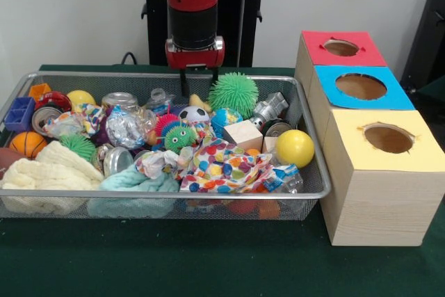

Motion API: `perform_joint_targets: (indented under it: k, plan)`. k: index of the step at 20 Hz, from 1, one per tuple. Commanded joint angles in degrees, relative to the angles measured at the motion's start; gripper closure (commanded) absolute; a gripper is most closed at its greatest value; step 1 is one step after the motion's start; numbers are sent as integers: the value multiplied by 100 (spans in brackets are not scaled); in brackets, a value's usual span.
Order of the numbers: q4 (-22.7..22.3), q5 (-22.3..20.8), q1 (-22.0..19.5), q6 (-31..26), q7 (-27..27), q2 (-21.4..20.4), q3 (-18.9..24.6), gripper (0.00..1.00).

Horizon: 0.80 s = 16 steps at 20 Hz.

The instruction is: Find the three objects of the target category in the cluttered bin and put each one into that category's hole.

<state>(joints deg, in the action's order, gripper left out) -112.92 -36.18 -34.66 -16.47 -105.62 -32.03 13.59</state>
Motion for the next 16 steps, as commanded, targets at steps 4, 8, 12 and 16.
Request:
perform_joint_targets:
  k: [4,8,12,16]
  plan:
    - [346,110,-81,-446,88,-188,398,0]
    - [434,121,-94,-402,96,-76,466,0]
    - [486,121,-96,-342,77,13,495,0]
    - [694,112,-33,-333,79,159,499,0]
